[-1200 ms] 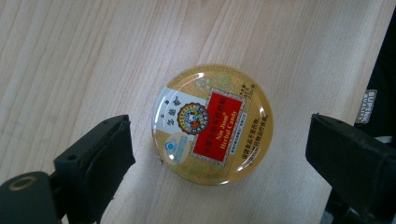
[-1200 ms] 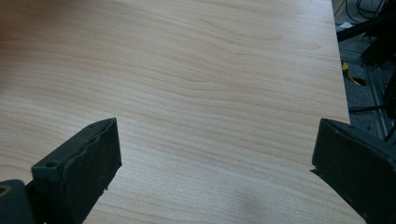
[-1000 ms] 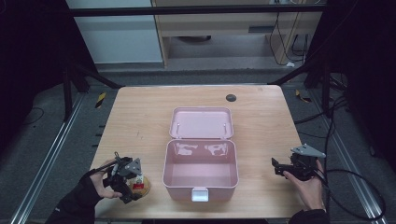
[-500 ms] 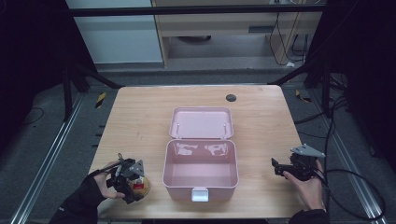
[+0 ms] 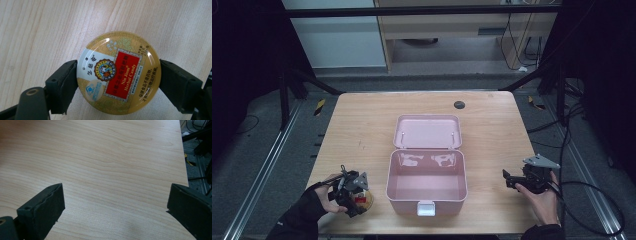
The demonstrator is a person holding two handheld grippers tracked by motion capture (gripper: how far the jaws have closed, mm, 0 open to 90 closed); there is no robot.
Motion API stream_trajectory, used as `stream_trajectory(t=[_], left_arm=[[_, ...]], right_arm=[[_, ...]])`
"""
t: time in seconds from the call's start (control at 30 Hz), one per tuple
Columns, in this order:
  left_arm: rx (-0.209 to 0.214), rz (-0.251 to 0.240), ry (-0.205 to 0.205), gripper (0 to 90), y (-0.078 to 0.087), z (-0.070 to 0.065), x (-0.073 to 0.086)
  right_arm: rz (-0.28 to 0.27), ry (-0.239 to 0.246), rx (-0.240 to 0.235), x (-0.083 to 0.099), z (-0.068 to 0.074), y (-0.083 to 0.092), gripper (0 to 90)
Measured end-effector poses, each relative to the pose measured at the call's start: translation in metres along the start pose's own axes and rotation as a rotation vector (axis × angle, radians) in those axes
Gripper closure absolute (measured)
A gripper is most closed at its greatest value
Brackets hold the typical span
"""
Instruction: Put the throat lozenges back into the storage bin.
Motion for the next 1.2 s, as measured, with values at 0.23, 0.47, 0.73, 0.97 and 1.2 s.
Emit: stream_trajectory(t=[0.23,0.47,0.73,0.97,1.2], left_arm=[[-0.004,0.01,-0.002,19.3,-0.001,0.0,0.0],[0.008,0.003,-0.004,19.8,0.002,-0.002,0.0],[-0.006,-0.062,-0.011,19.8,0.035,-0.001,-0.002],[-0.032,-0.093,-0.027,19.8,0.063,-0.001,-0.005],[-0.059,-0.126,-0.037,19.7,0.092,0.001,-0.013]], right_arm=[[0.001,-0.003,0.002,0.0,-0.001,0.001,1.6],[0.001,-0.005,-0.001,0.0,0.0,0.001,1.7],[0.0,0.0,0.003,0.0,-0.001,0.001,1.6],[0.0,-0.001,0.003,0.0,-0.002,0.001,1.6],[0.0,-0.001,0.001,0.0,-0.001,0.001,1.6]])
Point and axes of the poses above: each handheld gripper's, and its own axes: y roughly backward along the jaws, x roughly out of its underside, z roughly to its left, the point moved 8 cm from there along -y, roughly forward along the jaws, and after that the axes turned 8 degrees about z, right-handed, at the moved point
